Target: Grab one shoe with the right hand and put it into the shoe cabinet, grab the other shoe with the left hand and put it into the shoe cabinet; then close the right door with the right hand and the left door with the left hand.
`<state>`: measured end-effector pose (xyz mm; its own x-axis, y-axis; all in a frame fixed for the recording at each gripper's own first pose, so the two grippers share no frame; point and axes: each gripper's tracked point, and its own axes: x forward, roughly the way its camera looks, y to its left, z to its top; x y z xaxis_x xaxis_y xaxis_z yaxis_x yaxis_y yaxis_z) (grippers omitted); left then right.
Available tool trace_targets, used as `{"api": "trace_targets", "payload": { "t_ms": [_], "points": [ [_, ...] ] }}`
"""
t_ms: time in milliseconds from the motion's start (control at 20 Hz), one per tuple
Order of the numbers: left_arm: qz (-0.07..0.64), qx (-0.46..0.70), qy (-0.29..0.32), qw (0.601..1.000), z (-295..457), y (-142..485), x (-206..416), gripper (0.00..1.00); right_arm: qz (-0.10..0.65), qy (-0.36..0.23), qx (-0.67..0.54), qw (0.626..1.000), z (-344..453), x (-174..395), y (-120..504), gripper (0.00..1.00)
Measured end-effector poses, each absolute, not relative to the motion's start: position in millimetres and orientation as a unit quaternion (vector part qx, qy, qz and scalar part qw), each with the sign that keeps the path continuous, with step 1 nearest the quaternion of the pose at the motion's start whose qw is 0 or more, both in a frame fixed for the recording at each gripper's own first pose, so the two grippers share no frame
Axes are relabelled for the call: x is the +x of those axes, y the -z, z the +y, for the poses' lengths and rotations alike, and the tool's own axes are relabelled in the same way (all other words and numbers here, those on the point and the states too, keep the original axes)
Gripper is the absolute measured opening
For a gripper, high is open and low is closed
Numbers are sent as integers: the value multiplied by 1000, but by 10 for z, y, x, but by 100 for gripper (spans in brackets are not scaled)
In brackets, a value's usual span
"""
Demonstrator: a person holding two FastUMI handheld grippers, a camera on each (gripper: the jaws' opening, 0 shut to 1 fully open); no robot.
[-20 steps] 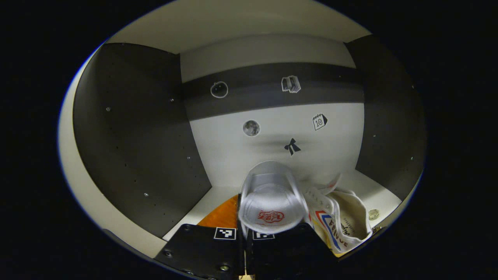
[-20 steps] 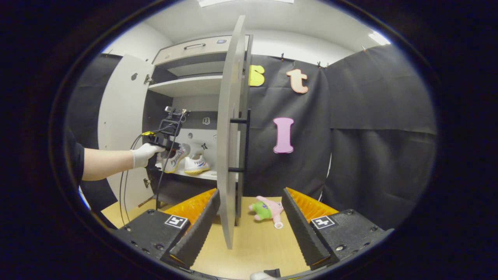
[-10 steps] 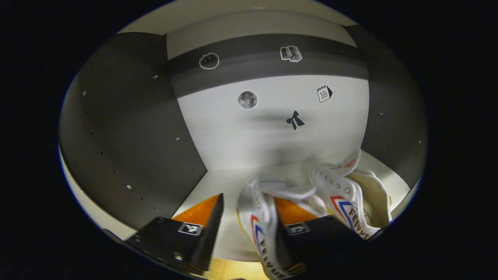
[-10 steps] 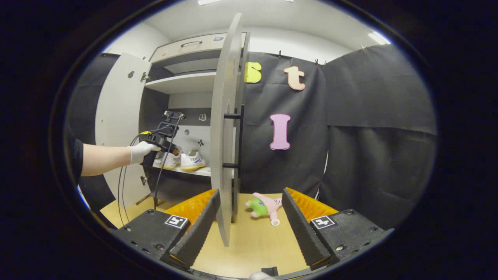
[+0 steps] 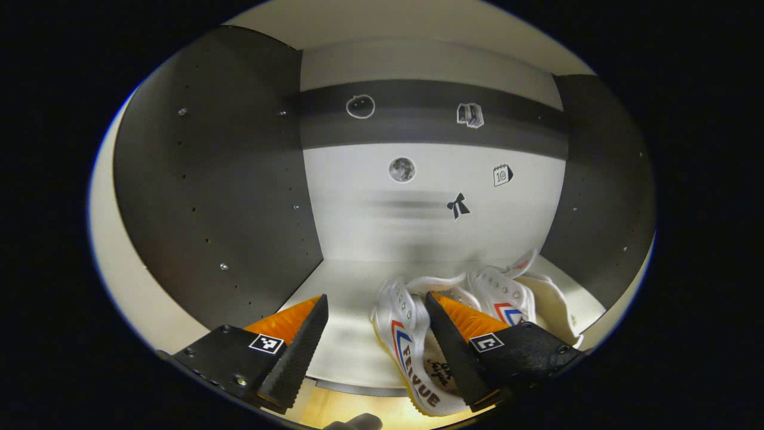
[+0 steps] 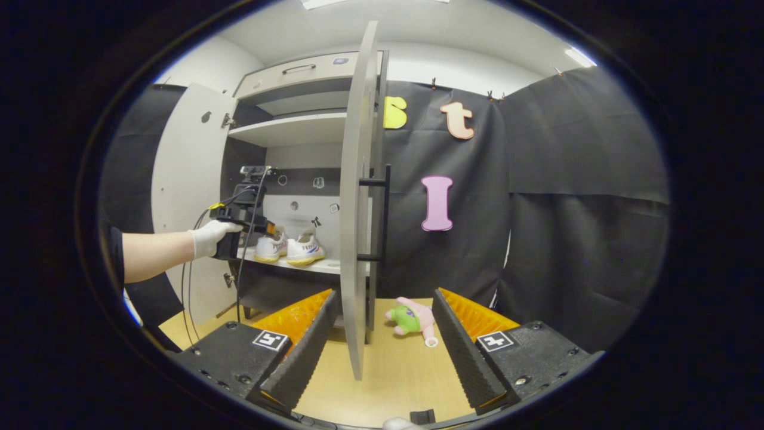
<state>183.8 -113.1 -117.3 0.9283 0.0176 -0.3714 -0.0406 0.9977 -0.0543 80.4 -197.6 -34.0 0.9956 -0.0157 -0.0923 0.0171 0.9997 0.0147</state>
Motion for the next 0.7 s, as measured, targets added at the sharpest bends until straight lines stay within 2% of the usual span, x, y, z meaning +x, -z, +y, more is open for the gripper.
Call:
{"api": "trace_targets", "payload": {
  "t_ms": [400,450,500,650,700],
  "points": [
    [59,6,23,998,-1270,290,846,97,34,1,12,999,-1907,824,226,100],
    [47,7,27,999,-1286,211,660,100,32,0,13,999,-1880,825,207,100],
    [40,10,30,999,-1305,169,473,96,28,-2,14,1000,-1865,828,189,100],
    [15,21,33,999,-1338,98,-33,96,21,-3,13,1000,-1851,825,157,100],
    [9,23,38,999,-1341,84,-185,100,20,-3,15,1000,-1841,829,143,100]
  ]
}}
